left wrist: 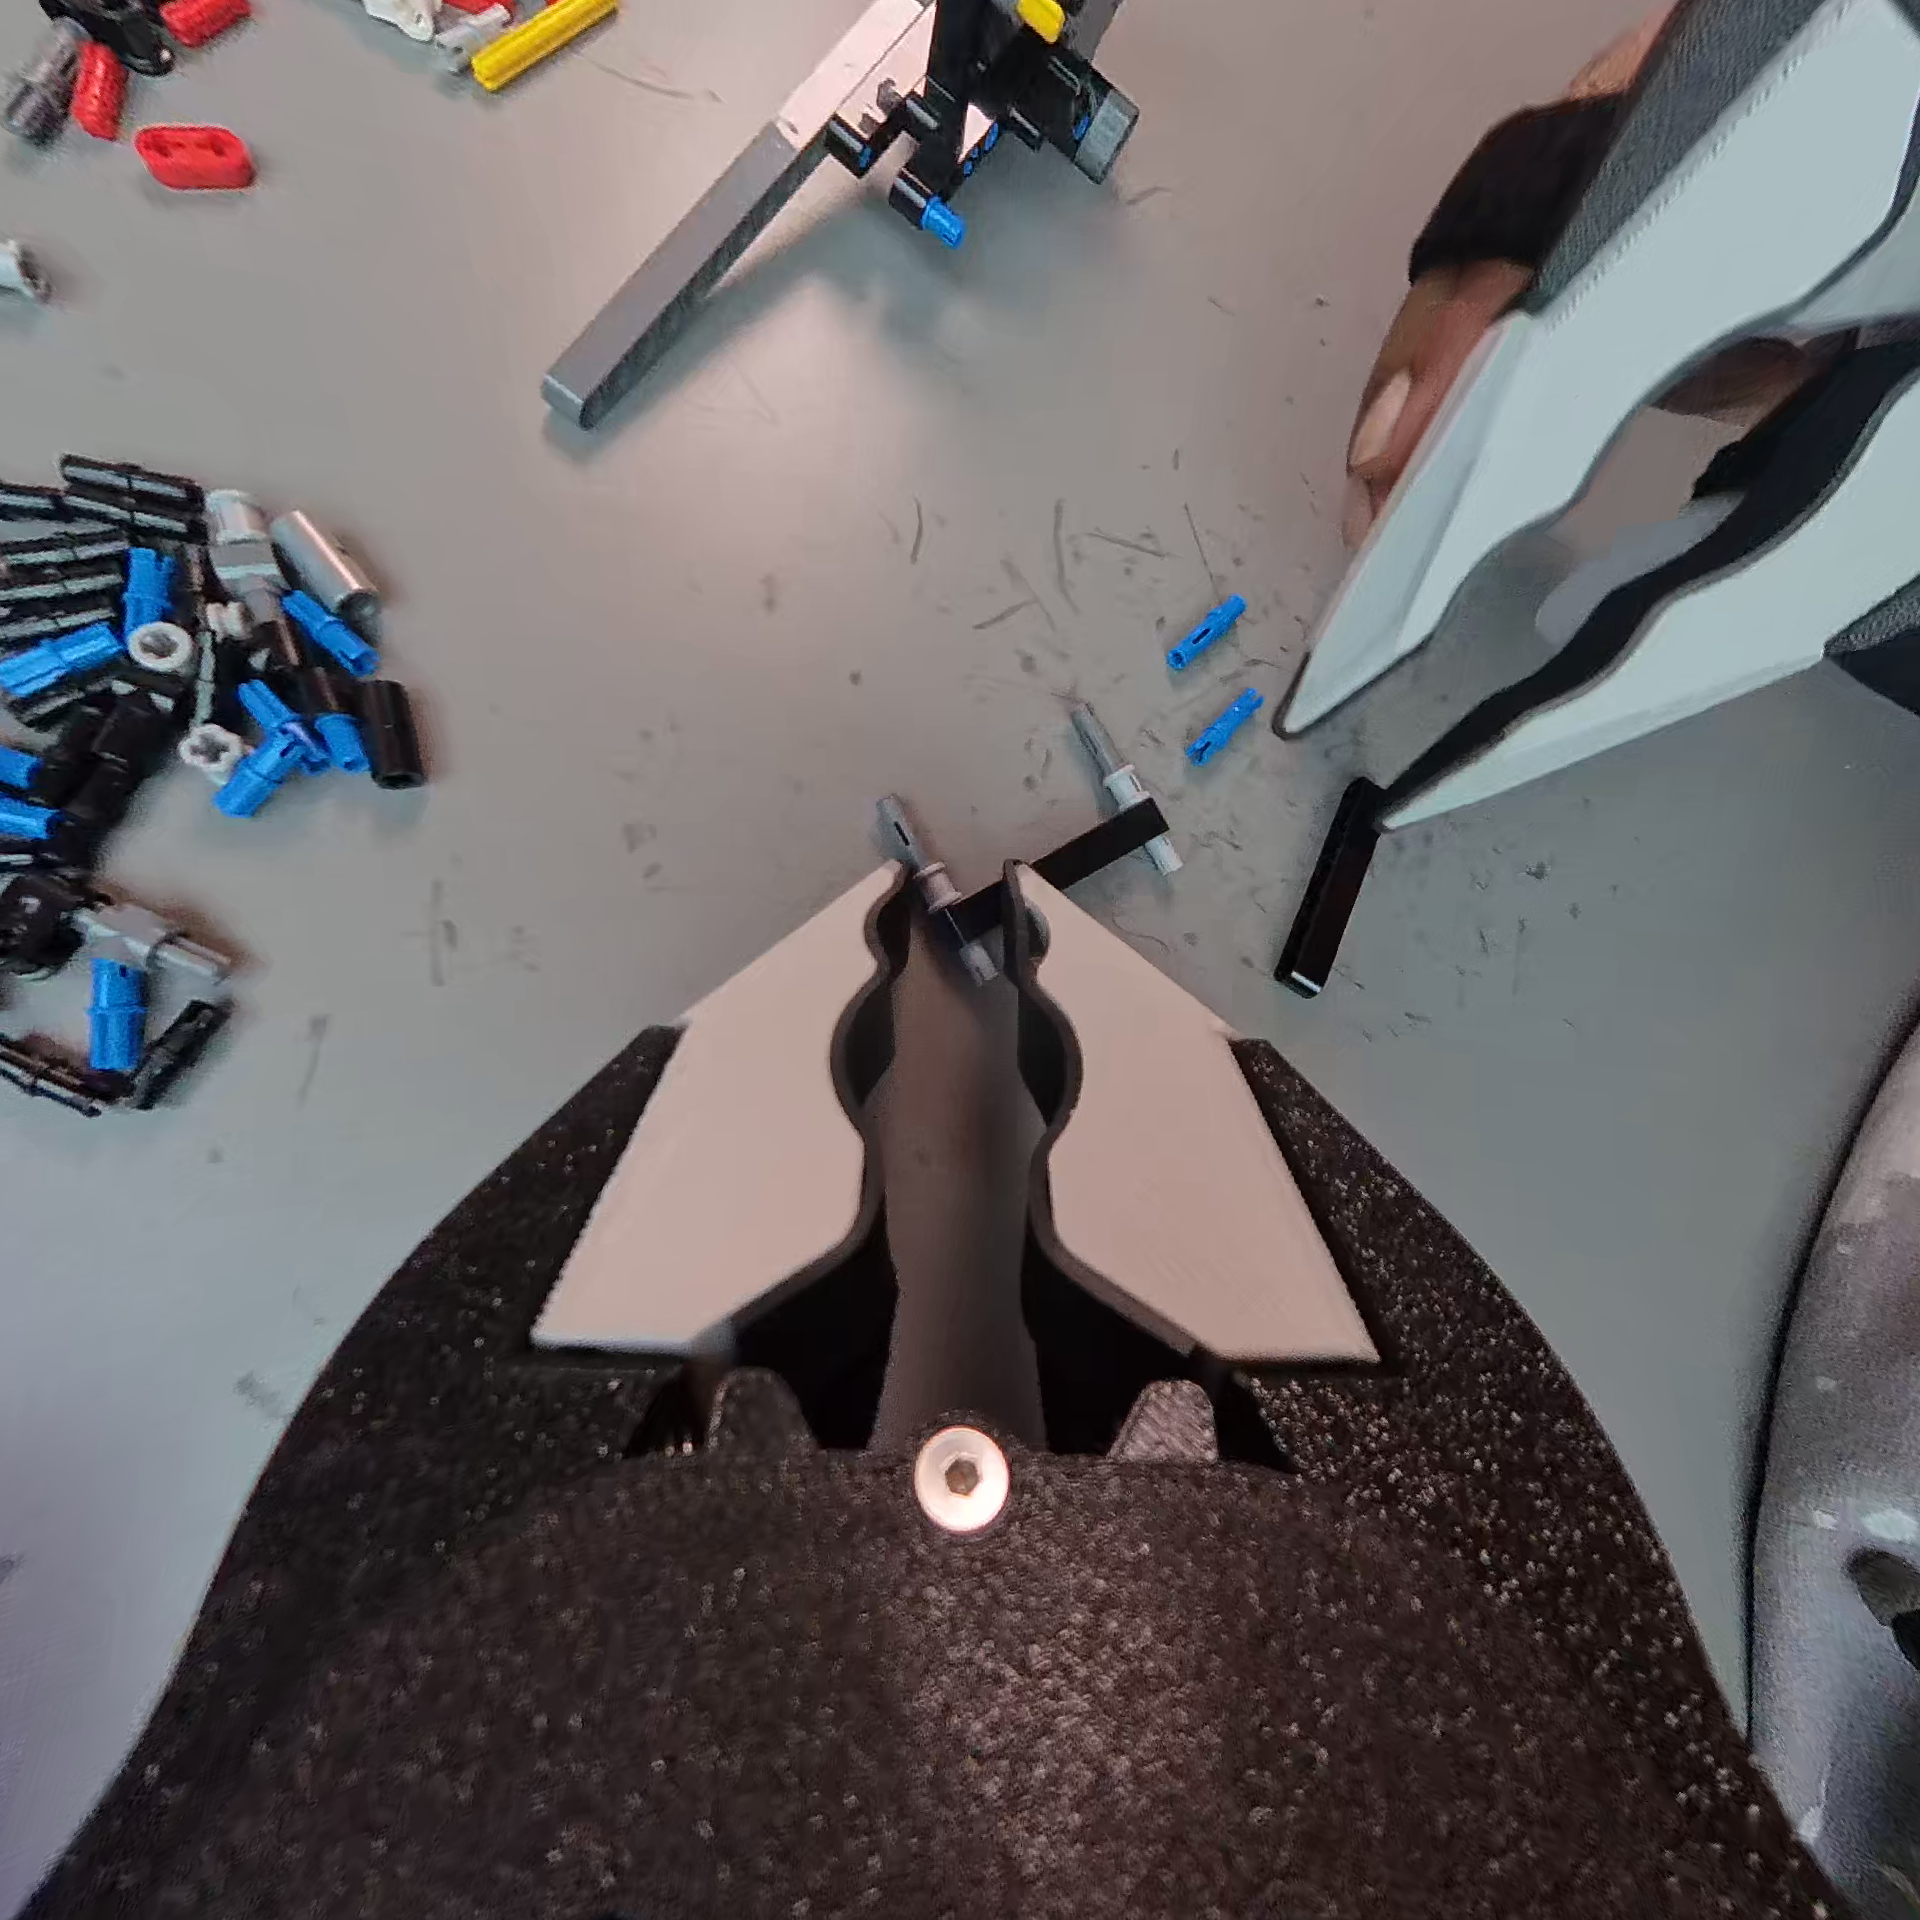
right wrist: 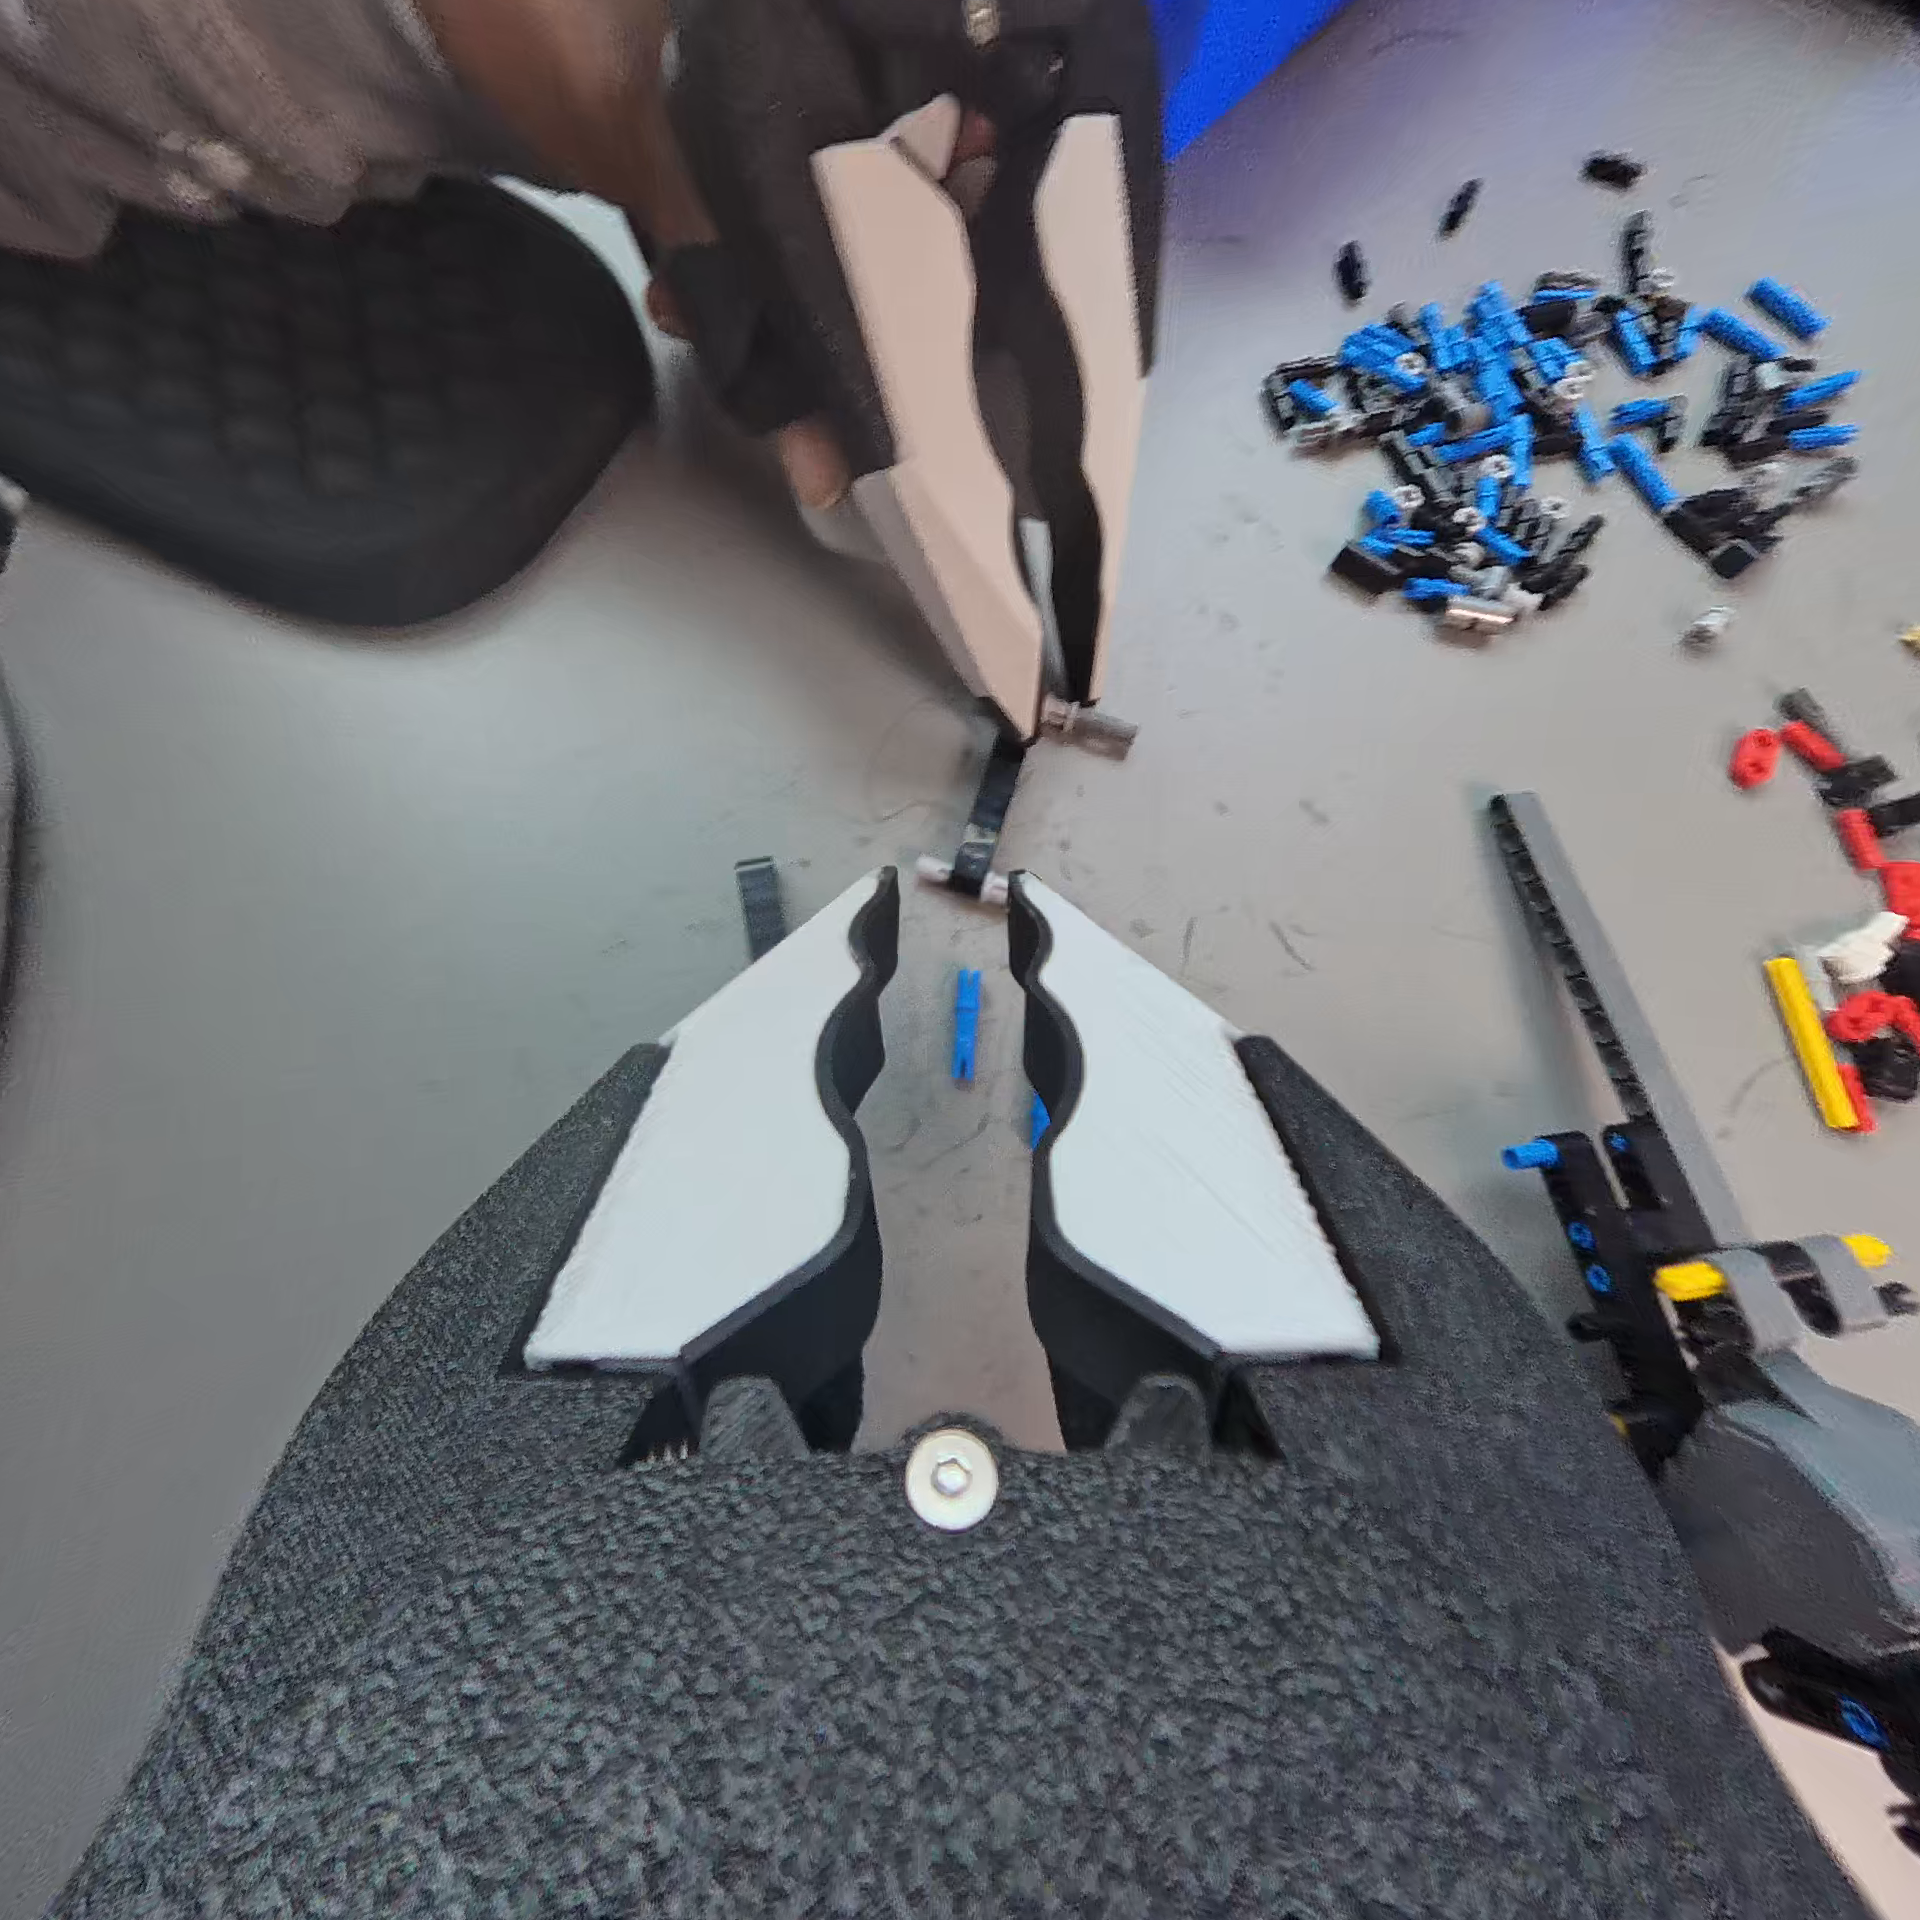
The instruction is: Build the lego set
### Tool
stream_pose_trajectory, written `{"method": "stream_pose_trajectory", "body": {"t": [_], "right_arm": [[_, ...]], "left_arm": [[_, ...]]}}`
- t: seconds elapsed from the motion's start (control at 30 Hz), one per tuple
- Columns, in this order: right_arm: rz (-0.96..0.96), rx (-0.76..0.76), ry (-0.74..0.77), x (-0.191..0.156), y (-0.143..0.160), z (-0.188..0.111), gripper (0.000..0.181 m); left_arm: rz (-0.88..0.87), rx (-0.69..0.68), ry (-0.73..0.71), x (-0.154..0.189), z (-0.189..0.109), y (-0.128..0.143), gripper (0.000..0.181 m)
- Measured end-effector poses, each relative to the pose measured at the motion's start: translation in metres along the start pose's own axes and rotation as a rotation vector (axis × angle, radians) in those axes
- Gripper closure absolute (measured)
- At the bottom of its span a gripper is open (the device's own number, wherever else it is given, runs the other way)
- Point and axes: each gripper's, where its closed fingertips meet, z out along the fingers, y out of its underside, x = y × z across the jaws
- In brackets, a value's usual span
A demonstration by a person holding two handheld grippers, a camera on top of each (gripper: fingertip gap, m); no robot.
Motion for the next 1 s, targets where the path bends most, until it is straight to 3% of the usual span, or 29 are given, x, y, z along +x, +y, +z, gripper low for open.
{"method": "stream_pose_trajectory", "body": {"t": [0.17,0.2,0.3,0.43,0.53,0.63,0.77,0.87,1.0], "right_arm": [[-0.081,-0.076,0.104,0.007,0.002,0.030,0.152],[-0.107,-0.079,0.108,0.004,0.002,0.034,0.159],[-0.172,-0.115,0.130,0.000,0.005,0.039,0.173],[-0.258,-0.120,0.164,0.000,0.007,0.035,0.174],[-0.381,-0.098,0.231,0.006,0.004,0.028,0.174],[-0.589,-0.015,0.365,0.014,-0.011,0.013,0.174],[-0.896,0.059,0.570,0.017,-0.027,-0.006,0.174],[-0.983,0.107,0.632,0.011,-0.035,-0.013,0.174],[-1.010,0.137,0.677,0.010,-0.045,-0.022,0.174]], "left_arm": [[0.048,0.028,-0.054,0.000,-0.001,0.000,0.166],[0.060,0.038,-0.067,0.000,-0.002,-0.001,0.181],[0.116,0.068,-0.100,0.003,-0.004,-0.004,0.181],[0.112,0.102,-0.068,0.010,-0.004,-0.009,0.181],[0.050,0.181,-0.050,0.004,-0.015,-0.019,0.167],[-0.071,0.207,0.048,0.004,-0.019,-0.020,0.150],[-0.175,0.312,0.238,0.016,-0.036,-0.035,0.140],[-0.165,0.345,0.391,0.038,-0.045,-0.042,0.149],[-0.093,0.332,0.419,0.052,-0.043,-0.041,0.171]]}}
